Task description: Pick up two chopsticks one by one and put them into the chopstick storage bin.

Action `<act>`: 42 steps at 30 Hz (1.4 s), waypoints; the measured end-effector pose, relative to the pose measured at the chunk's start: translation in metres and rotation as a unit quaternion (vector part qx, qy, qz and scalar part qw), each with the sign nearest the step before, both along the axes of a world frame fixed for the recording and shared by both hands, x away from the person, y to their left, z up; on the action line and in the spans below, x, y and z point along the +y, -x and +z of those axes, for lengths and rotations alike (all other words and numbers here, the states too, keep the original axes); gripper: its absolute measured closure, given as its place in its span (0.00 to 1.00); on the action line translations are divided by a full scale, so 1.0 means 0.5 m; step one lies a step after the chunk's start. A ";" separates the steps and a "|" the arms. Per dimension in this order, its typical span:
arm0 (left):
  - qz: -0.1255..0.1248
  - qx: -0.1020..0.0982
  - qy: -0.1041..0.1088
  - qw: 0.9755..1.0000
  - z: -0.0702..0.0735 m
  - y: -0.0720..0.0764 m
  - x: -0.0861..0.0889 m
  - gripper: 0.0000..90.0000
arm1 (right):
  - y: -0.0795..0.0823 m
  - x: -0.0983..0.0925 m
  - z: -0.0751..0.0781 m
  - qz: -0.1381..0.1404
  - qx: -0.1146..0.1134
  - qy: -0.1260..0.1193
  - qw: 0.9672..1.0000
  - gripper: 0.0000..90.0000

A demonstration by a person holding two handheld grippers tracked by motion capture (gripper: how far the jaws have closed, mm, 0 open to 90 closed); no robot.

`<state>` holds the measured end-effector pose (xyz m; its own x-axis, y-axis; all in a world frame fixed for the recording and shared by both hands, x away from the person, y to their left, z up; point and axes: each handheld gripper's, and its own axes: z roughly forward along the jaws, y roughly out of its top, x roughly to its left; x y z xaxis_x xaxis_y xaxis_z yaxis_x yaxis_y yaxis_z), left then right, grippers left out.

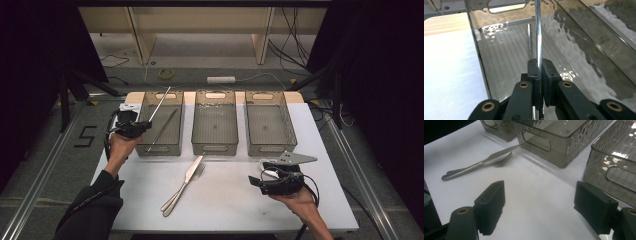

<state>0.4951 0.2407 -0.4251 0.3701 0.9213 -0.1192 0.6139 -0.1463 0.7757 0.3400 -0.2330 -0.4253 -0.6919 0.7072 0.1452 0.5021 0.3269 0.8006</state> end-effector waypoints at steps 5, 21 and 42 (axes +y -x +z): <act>0.010 0.002 0.001 1.000 -0.004 -0.003 0.003 0.94 | 0.000 0.000 0.001 0.001 0.000 -0.001 1.000 0.29; -0.020 0.010 0.044 0.999 0.032 0.025 -0.004 0.44 | -0.003 -0.008 0.004 -0.011 -0.007 0.010 1.000 0.29; -0.091 -0.001 0.047 0.995 0.061 0.112 -0.051 0.23 | -0.015 -0.030 0.001 -0.045 -0.019 0.034 0.998 0.29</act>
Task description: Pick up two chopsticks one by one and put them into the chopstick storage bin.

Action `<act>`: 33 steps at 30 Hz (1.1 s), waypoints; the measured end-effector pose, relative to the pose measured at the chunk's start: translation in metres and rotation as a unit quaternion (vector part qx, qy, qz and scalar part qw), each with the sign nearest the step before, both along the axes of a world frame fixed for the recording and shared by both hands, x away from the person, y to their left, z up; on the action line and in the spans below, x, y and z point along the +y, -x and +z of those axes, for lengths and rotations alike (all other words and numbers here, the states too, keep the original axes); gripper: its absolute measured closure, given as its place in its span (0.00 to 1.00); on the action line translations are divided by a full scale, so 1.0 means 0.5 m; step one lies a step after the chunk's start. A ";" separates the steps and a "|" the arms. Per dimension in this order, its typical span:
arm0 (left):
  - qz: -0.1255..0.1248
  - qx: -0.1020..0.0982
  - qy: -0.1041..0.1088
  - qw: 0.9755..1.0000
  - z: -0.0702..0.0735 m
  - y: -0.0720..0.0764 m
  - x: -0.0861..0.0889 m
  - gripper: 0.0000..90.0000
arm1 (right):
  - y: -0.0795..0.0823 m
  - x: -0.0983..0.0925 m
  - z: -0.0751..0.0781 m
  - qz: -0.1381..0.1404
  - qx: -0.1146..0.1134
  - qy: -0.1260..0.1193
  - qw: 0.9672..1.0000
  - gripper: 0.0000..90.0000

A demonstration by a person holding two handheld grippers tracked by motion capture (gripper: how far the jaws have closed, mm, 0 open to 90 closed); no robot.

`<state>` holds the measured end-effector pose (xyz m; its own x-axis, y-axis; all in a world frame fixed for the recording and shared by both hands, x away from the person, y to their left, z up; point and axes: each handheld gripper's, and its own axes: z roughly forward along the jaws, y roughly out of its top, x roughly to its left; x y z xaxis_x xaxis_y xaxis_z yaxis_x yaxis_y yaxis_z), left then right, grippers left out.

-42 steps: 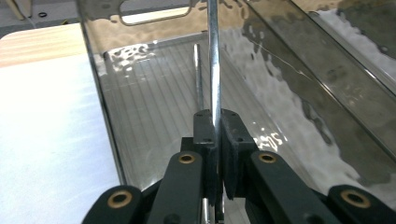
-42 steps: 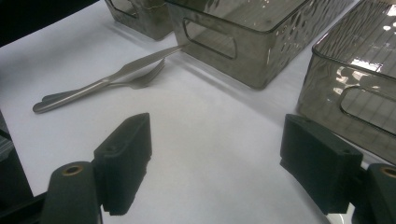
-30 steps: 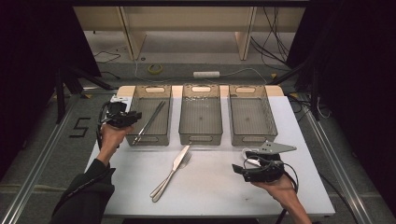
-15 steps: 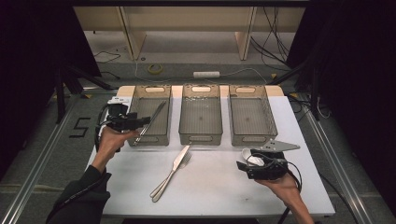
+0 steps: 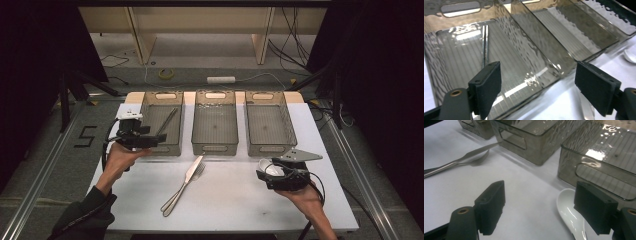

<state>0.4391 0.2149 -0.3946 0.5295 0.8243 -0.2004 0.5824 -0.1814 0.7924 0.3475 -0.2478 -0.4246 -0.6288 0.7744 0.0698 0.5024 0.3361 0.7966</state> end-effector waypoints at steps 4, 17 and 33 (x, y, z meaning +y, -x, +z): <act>-0.007 -0.003 0.004 1.000 0.004 0.015 -0.006 0.21 | -0.006 -0.009 -0.006 -0.009 0.006 0.003 1.000 0.29; -0.048 -0.012 0.016 0.999 -0.013 0.075 -0.032 0.18 | -0.020 -0.033 -0.012 -0.036 0.026 0.017 0.999 0.28; -0.063 -0.033 0.023 0.997 -0.039 0.139 -0.038 0.18 | -0.038 -0.037 -0.030 -0.044 0.074 0.073 0.994 0.30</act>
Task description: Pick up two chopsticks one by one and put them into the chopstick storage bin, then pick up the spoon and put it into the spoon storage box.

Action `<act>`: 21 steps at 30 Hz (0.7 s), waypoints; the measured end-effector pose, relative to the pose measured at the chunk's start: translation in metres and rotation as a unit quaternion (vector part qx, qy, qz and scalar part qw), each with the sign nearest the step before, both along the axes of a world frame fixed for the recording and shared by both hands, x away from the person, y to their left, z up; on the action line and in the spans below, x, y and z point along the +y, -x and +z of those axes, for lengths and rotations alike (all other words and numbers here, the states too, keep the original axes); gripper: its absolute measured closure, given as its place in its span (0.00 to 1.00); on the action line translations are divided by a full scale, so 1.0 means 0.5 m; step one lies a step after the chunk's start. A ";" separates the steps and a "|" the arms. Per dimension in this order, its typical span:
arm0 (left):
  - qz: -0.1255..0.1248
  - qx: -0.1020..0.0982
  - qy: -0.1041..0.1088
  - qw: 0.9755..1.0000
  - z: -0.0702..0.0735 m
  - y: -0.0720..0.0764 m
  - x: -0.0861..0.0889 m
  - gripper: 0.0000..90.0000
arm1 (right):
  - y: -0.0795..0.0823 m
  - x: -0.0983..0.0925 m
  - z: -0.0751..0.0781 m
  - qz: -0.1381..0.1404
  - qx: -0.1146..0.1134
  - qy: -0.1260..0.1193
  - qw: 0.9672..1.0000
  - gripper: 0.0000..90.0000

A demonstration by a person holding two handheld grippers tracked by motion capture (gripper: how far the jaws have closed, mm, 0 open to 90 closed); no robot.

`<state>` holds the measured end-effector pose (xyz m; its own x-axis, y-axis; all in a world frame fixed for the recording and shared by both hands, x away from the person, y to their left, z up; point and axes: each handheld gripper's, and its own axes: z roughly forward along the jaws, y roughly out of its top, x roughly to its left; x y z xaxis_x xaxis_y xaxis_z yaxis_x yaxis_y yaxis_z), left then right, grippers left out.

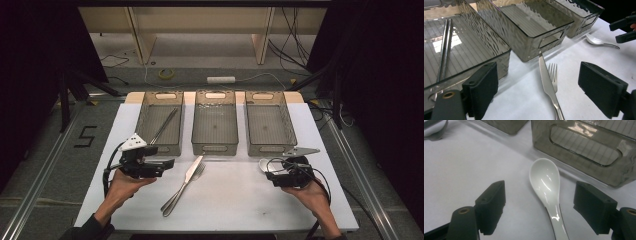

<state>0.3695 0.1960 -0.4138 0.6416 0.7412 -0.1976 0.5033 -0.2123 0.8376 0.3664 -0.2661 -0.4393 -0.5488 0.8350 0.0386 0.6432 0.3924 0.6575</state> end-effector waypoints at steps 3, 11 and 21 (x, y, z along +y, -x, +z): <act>-0.002 0.002 -0.001 1.000 -0.003 0.007 0.000 0.18 | -0.001 -0.002 -0.003 0.000 0.006 0.005 1.000 0.30; -0.008 -0.001 -0.007 1.000 -0.008 0.023 -0.009 0.18 | -0.004 -0.011 -0.009 -0.004 0.023 0.021 1.000 0.31; -0.014 -0.006 -0.012 1.000 -0.013 0.039 -0.017 0.17 | -0.035 -0.015 -0.003 0.031 0.092 0.077 0.992 0.40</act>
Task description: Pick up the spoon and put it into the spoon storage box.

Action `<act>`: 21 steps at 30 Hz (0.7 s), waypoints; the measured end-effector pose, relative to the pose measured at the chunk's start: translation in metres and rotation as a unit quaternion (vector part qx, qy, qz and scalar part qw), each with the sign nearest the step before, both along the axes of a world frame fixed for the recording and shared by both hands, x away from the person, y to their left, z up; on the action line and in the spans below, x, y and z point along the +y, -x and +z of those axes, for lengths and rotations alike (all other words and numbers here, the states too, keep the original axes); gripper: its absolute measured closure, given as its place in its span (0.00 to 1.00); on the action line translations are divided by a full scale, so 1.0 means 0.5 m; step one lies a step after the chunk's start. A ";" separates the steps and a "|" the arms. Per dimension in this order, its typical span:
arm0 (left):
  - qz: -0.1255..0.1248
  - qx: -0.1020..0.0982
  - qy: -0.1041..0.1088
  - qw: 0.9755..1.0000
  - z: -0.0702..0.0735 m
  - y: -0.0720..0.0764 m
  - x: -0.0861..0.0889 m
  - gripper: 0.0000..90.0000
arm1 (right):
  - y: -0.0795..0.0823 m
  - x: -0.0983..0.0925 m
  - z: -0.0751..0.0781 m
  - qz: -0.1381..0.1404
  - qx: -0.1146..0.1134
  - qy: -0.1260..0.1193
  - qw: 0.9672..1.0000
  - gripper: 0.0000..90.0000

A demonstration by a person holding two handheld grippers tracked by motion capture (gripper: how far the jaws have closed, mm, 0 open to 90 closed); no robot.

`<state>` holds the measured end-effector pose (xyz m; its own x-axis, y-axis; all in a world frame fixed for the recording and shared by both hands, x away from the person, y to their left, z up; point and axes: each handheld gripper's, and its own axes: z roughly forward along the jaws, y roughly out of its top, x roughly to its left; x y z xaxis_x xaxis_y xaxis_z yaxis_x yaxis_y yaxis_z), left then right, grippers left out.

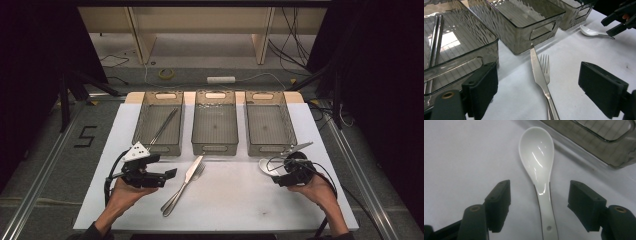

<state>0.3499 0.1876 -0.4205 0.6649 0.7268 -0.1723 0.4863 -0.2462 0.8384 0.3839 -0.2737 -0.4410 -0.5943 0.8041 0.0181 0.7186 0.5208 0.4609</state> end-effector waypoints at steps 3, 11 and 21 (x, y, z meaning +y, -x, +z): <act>-0.001 -0.004 -0.001 1.000 0.000 0.005 0.002 0.18 | -0.008 0.006 0.005 0.017 0.021 0.026 0.999 0.45; 0.002 -0.007 0.002 1.000 -0.003 0.011 0.007 0.18 | -0.024 0.016 0.003 0.040 0.066 0.068 0.995 0.59; 0.000 -0.016 0.009 1.000 -0.002 0.020 0.008 0.18 | -0.037 0.012 -0.010 0.047 0.082 0.080 0.992 0.71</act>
